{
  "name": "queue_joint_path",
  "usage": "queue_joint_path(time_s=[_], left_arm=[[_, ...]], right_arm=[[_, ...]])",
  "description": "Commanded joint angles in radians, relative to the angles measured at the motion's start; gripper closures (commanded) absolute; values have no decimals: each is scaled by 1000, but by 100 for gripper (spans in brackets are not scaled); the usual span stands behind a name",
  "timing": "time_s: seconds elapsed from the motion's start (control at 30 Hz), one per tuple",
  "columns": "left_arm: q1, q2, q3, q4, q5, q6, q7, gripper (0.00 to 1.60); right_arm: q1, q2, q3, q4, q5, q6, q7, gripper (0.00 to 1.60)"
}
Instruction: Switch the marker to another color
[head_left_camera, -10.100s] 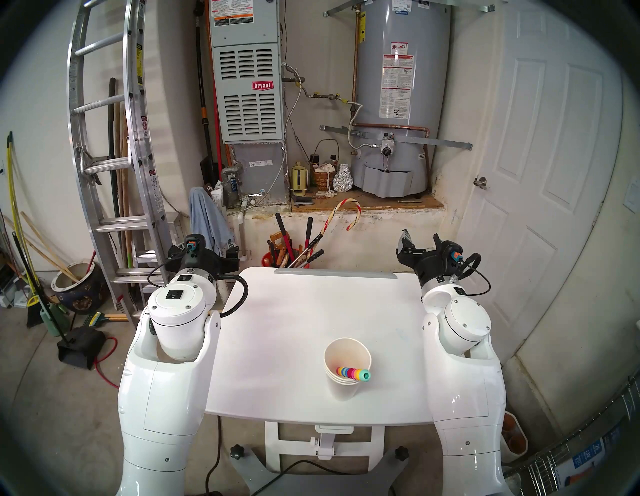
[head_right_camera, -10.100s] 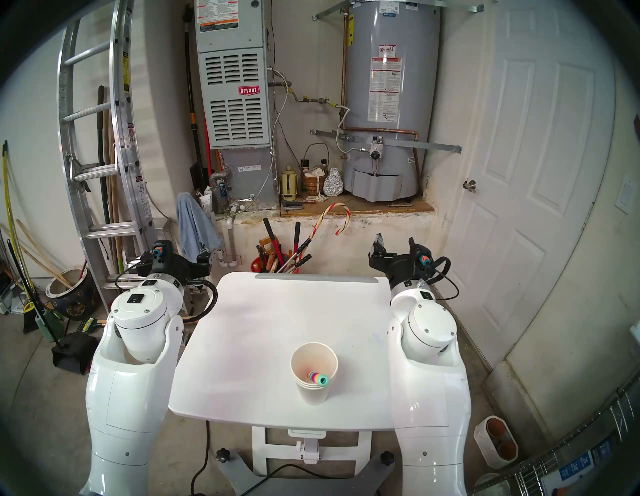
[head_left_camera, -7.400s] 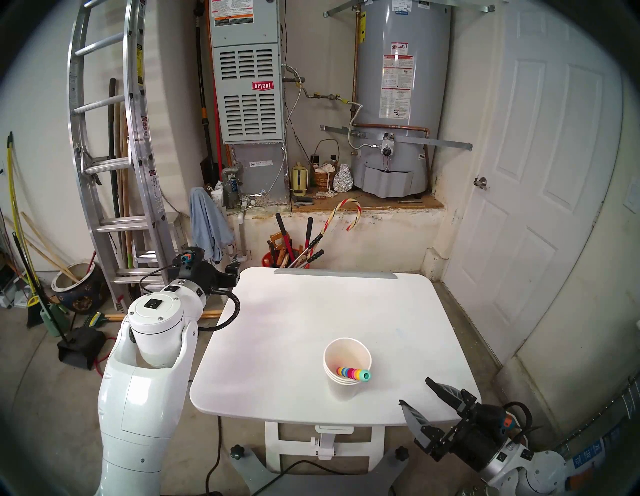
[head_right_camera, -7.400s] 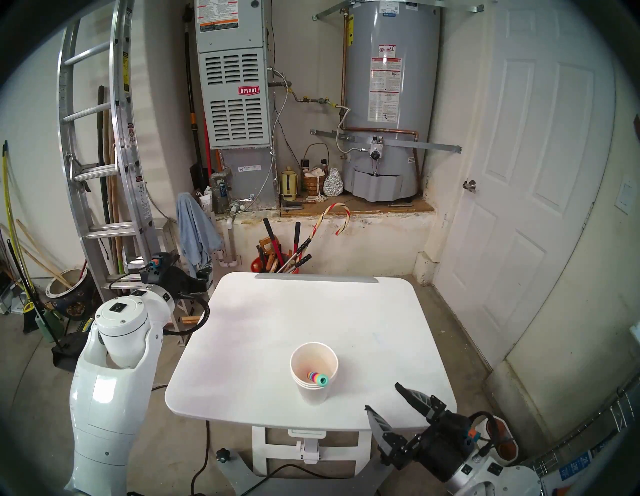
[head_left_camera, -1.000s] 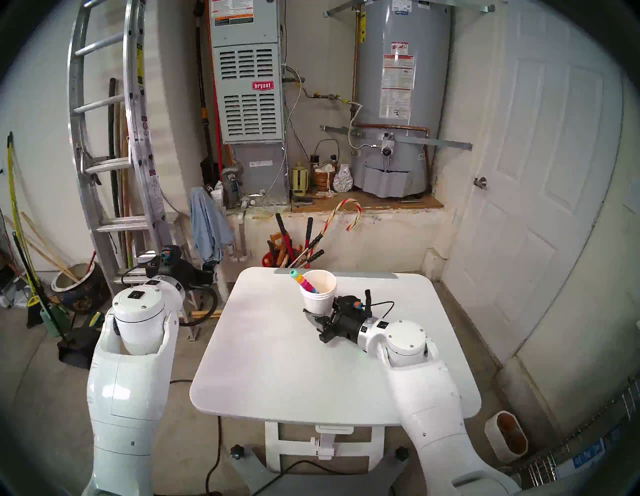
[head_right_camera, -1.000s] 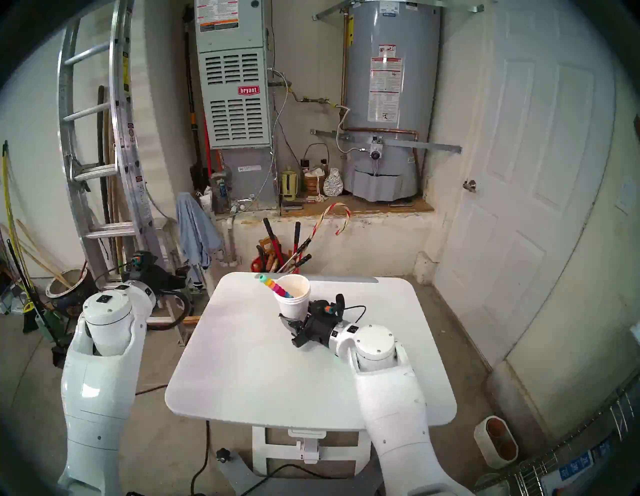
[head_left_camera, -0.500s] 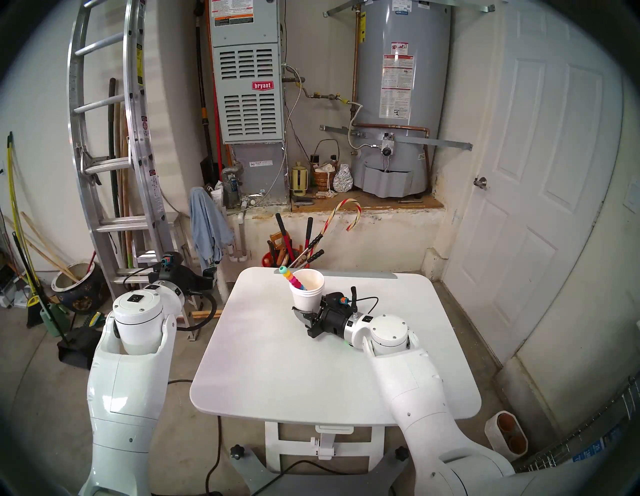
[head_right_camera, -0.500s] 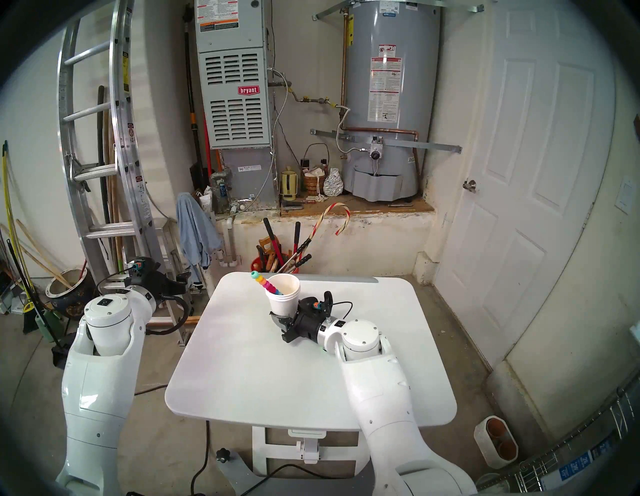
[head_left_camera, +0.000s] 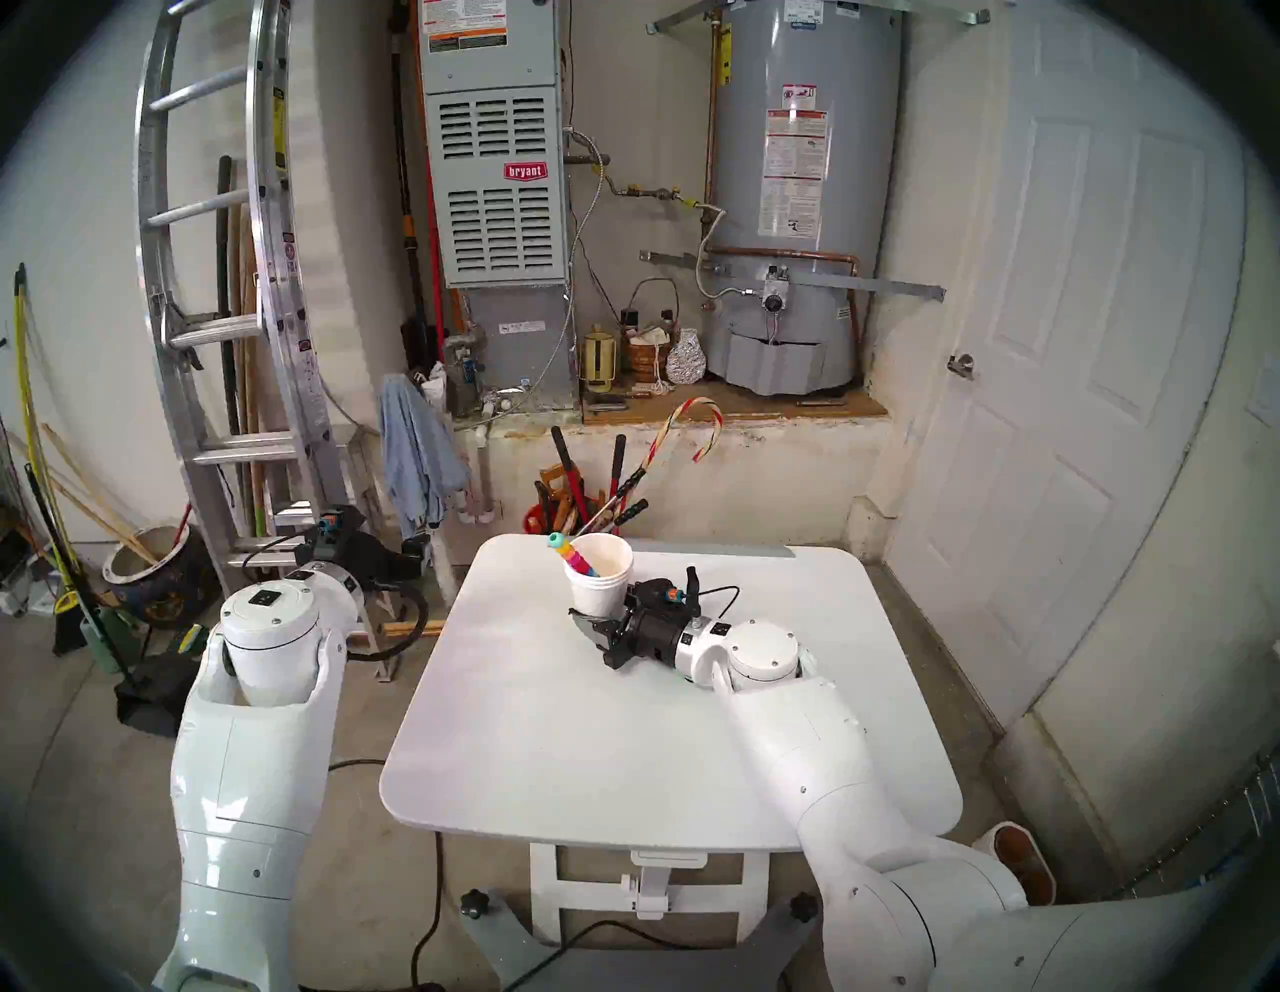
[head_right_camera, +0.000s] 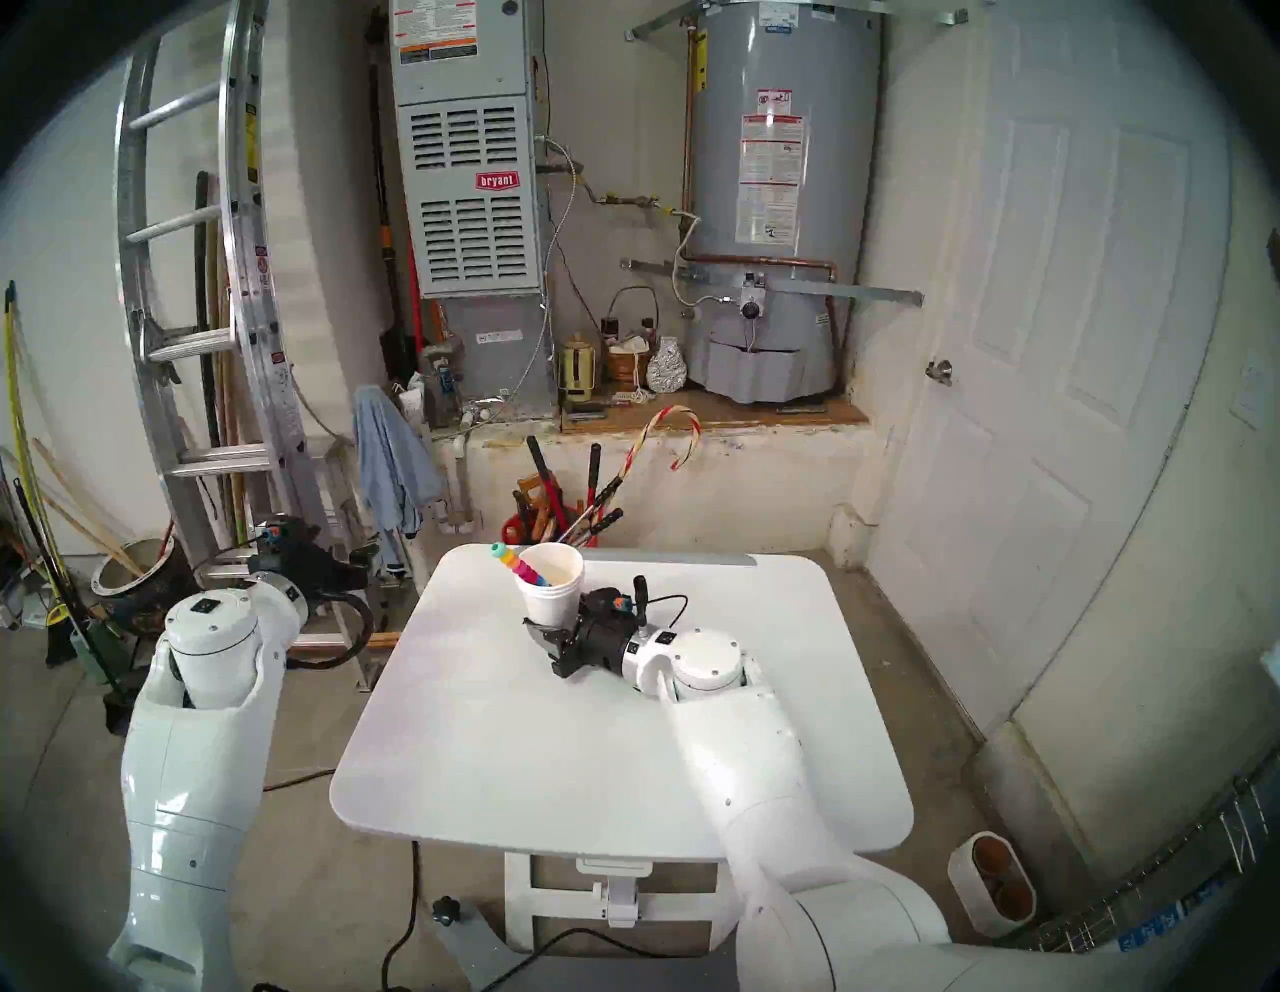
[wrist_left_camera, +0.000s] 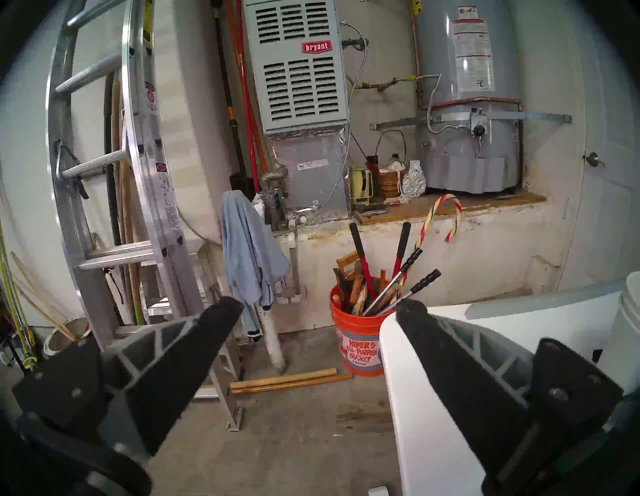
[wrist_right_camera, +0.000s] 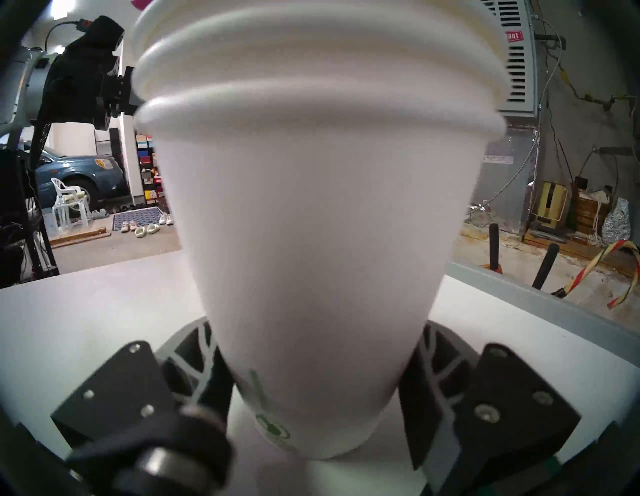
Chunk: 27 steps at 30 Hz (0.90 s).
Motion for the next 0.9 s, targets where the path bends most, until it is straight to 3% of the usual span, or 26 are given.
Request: queue_joint_path(time_s=[0.0,0.03,0.1,0.17,0.23,0.27,0.7,0.87], left_arm=[[-18,8,-1,-7,8,-20,4,0],[-18,8,-1,-7,8,-21,4,0],[-18,7,-1,-6,8,-22,4,0],[-19,6,-1,-6,10,-24,2,0],[-19,5,-1,-6,10,-25,1,0],[-19,5,-1,-6,11,-25,0,0],[-9,0,-9,-18,13,-24,-2,0],[-8,-1,-12,-18,12,-25,-4,0]], right_arm=[[28,-2,8,-6,23,-42,23,80],[23,0,10,-14,26,-42,29,44],[18,2,11,-22,27,-41,34,36],[0,6,12,-50,28,-37,49,11],[-10,6,14,-67,28,-32,56,10],[-13,6,15,-72,27,-30,58,0],[-33,3,27,-103,16,-13,63,0],[-87,23,52,-197,37,9,100,0]])
